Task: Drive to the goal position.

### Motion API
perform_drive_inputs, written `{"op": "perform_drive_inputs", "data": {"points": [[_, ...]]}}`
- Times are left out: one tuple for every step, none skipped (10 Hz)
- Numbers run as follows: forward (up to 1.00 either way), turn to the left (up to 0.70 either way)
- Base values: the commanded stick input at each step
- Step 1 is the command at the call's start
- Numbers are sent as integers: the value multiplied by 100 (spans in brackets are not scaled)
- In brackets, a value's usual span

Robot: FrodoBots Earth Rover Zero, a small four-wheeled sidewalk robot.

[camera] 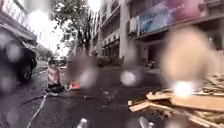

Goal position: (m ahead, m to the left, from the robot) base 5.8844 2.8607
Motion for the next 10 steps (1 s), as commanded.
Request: {"op": "perform_drive_inputs", "data": {"points": [[70, 0], [70, 0], [70, 0], [70, 0], [70, 0], [70, 0], [70, 0], [70, 0], [70, 0], [70, 0]]}}
